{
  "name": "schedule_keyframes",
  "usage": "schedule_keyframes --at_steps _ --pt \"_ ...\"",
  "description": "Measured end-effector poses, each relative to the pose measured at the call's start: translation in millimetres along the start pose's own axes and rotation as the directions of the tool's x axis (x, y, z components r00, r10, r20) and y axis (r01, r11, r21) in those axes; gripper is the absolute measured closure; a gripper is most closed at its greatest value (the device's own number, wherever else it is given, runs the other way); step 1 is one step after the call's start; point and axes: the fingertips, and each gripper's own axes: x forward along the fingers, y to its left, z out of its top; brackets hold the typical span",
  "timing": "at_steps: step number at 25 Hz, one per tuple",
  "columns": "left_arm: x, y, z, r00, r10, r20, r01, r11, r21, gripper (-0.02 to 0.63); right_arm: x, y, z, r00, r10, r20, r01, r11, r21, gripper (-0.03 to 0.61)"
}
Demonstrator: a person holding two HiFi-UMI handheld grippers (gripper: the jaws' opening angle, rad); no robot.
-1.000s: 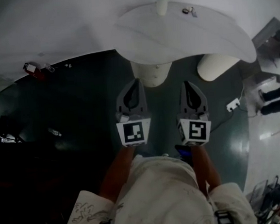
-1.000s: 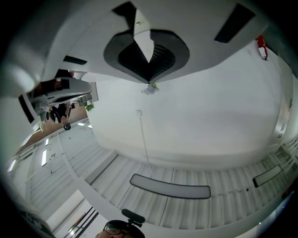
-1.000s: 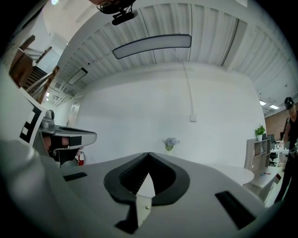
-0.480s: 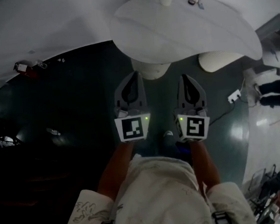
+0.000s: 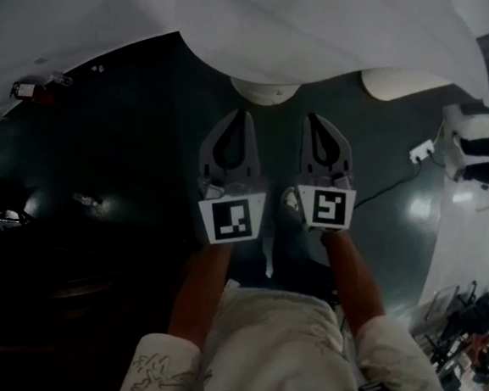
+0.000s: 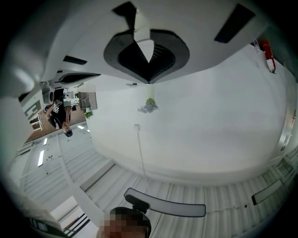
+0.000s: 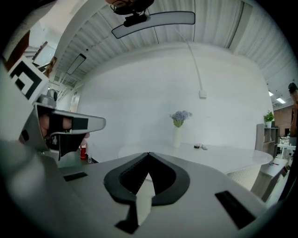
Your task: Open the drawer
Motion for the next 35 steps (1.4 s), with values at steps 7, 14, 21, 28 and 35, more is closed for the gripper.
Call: schedule_keyframes --at_steps 7,14,21,28,35 --pt "30 -9 -66 0.999 -0.023 -0.030 0.024 0.998 0.053 0.612 52 -11 -104 0.994 0.006 -0.107 -0.005 1.000 0.005 0.574" --pt "45 -10 -133 0.997 -0.020 -0.072 0.022 0.999 0.030 0.612 92 -13 -178 0.992 -0.008 -0.123 0.014 0.998 0.054 0.574" --pt "58 -5 -202 0.997 0.000 -0.083 0.002 1.000 0.015 0.612 104 -5 -237 0.990 0.005 -0.140 0.007 0.997 0.081 0.574" --pt "65 -8 -255 0.994 -0.002 -0.105 0.002 1.000 0.008 0.612 108 -4 -274 0.990 -0.028 -0.137 0.040 0.996 0.084 0.574" --pt "67 -4 -268 0.993 0.003 -0.114 -0.003 1.000 0.000 0.612 117 -4 -284 0.990 -0.047 -0.131 0.059 0.994 0.092 0.574"
